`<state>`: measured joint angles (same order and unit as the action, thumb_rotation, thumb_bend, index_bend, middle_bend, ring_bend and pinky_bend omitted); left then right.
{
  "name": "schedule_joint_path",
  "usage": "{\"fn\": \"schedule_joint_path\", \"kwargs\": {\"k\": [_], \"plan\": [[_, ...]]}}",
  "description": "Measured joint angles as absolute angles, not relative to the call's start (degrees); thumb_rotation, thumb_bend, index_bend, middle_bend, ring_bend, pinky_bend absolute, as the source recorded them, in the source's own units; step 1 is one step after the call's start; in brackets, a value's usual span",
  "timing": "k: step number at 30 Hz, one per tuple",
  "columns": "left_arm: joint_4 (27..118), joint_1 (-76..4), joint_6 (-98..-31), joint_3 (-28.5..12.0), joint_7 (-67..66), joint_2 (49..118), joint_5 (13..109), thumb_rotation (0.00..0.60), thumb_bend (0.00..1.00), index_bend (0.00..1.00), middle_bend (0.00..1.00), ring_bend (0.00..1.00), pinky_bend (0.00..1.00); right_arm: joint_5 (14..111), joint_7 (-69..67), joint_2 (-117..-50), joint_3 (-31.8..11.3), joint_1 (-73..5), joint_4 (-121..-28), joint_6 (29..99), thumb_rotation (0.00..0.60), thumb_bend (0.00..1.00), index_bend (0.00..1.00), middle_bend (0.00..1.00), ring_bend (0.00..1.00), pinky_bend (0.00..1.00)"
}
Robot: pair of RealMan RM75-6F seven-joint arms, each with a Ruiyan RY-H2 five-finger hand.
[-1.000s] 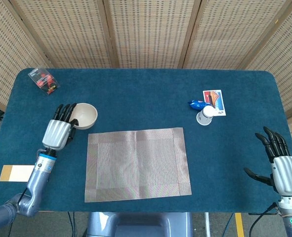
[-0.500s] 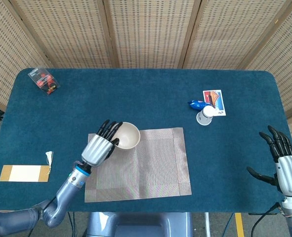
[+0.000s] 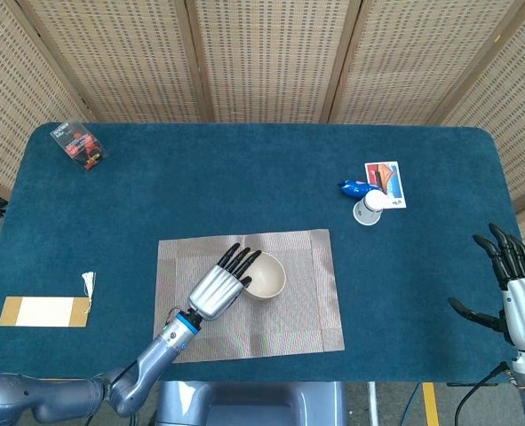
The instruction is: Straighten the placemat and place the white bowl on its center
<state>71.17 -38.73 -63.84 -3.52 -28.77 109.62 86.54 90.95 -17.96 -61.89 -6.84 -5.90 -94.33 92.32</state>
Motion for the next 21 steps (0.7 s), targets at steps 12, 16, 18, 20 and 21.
{"fn": "schedule_joint_path", "kwargs": {"k": [12,16,18,20,21], "plan": [[76.1,-36.7,-64.3,-2.3,-29.5,102.9,85.4,0.600,0.12,0.13,0.00,0.00,0.00,91.2,-16.7,-62.2,-6.7,-5.8,-94.5,92.4,0.600,0.09,0.15,0.00,0.00,0.00],[79.4,-34.4,-68.0,-2.5,-29.4,98.7,84.8,0.600,0.12,0.13,0.00,0.00,0.00,91.1,-16.5,-62.4,-6.8,-5.9,-94.4,92.4,0.600,0.09,0.15,0.00,0.00,0.00],[81.5,-33.0,-69.6,-2.7,-28.9,96.1,84.4,0.600,0.12,0.12,0.00,0.00,0.00,91.0,-16.4,-62.5,-6.8,-6.0,-94.3,92.2,0.600,0.09,0.15,0.00,0.00,0.00],[83.6,-31.2,-72.2,-3.0,-27.9,92.9,84.2,0.600,0.12,0.11,0.00,0.00,0.00,90.8,-16.1,-62.6,-6.8,-6.1,-94.3,91.9,0.600,0.09,0.15,0.00,0.00,0.00],[84.3,-30.3,-73.6,-3.0,-27.2,91.5,84.1,0.600,0.12,0.11,0.00,0.00,0.00,90.8,-15.8,-62.7,-6.8,-6.1,-94.3,91.7,0.600,0.09,0.15,0.00,0.00,0.00]]}}
